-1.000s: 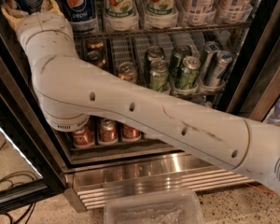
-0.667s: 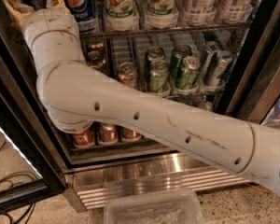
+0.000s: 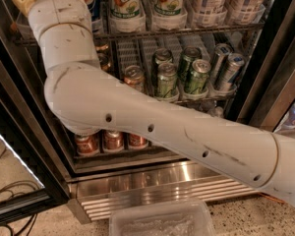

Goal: Pick pepsi can from top shelf of fridge

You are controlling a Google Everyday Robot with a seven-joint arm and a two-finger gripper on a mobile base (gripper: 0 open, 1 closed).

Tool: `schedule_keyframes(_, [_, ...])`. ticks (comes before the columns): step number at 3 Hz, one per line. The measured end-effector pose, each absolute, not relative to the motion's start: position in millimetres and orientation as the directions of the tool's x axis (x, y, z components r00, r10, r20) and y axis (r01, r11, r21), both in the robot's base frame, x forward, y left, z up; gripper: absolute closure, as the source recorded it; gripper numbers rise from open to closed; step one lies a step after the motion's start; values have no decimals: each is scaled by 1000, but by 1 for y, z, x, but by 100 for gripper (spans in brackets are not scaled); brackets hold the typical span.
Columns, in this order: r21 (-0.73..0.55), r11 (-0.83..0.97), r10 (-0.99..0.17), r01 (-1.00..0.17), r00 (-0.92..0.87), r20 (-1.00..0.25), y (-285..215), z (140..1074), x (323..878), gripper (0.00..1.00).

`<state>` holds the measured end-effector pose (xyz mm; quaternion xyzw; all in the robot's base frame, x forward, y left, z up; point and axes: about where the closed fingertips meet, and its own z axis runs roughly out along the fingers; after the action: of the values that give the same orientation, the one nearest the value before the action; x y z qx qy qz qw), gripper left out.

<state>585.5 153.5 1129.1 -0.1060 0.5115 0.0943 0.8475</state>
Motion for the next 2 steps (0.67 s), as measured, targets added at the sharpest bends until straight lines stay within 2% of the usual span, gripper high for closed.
schedule_keyframes(1, [-80, 942, 102, -326, 507, -856, 137, 1146, 564, 100])
schedule_keyframes(2, [-58, 896, 214, -441, 541, -814, 124, 1155, 533, 100])
